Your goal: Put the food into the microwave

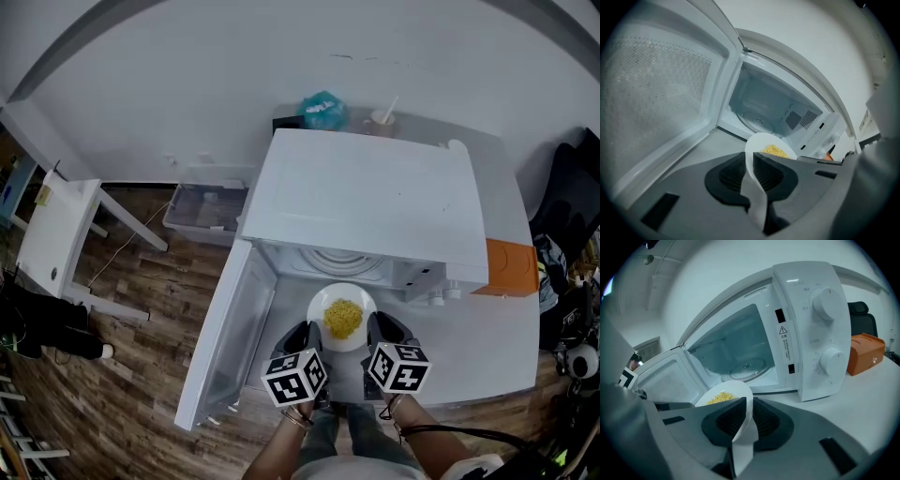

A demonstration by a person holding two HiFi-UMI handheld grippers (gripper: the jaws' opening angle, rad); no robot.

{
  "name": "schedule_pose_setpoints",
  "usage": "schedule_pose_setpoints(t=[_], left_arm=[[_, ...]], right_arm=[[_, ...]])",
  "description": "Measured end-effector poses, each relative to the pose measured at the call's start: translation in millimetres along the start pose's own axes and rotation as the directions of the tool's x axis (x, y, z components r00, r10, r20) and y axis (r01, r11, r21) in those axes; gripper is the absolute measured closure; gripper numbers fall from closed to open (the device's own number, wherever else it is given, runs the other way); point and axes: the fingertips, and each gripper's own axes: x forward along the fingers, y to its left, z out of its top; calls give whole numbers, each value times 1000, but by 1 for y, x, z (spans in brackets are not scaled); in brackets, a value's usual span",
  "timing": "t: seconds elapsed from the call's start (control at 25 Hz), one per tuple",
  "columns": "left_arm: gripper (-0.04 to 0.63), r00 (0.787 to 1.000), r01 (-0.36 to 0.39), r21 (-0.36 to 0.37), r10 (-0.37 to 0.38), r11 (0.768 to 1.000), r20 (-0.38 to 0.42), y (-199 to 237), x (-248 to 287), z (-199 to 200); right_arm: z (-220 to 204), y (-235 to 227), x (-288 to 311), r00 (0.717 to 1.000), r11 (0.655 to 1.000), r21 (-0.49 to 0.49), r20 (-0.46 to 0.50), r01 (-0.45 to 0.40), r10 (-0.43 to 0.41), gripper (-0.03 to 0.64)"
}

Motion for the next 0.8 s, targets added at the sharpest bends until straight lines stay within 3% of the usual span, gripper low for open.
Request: schedule_pose_setpoints(t=[0.56,0.8], left_arm=[[543,998,25,46,-28,999,49,3,30,44],[543,998,33,59,-37,998,59,5,46,52]], right_arm=[[26,3,29,998,999,32,49,28,-30,566],[39,3,38,993,998,-26,106,59,-56,567]])
